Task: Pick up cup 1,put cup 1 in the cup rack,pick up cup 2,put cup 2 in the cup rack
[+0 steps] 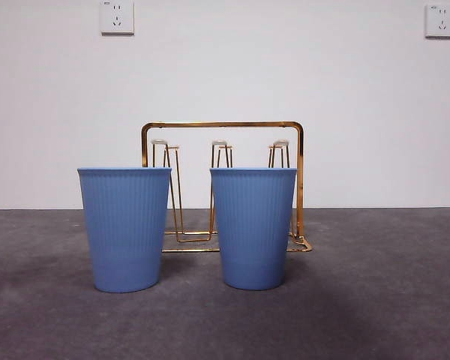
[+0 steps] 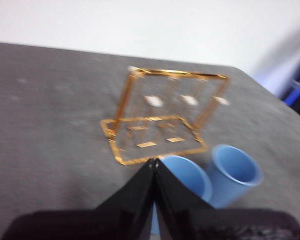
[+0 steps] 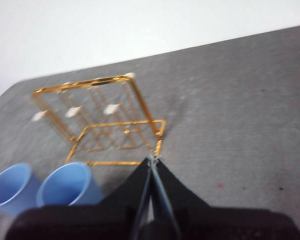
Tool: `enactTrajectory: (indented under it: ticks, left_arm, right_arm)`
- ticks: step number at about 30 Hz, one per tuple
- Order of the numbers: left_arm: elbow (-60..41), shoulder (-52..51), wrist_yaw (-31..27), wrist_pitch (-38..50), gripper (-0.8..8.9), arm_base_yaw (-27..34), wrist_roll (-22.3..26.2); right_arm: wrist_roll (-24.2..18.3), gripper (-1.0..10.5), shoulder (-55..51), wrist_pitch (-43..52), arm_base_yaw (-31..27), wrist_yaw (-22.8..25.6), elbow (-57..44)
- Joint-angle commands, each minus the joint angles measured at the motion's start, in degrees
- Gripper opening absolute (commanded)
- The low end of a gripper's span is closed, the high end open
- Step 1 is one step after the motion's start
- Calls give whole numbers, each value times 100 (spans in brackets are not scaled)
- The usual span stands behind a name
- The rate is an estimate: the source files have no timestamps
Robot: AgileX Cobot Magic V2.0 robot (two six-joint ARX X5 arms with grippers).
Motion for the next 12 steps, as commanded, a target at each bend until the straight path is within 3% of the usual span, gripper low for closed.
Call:
enactTrajectory:
  ticks: [1,7,12]
  left_arm:
    - [420,227,466,-393,-7,17,271]
    - [1403,645,992,-1434,-7,17,726]
    - [2081,890,997,-2120,-7,-33,1008]
  right_arm:
    - [-592,-9,417,-503,-2,-275,726]
    - [-1233,-9,1276,-1862,0,-452,2100]
    - [-1545,-8,1814,-2898,0,-450,2896]
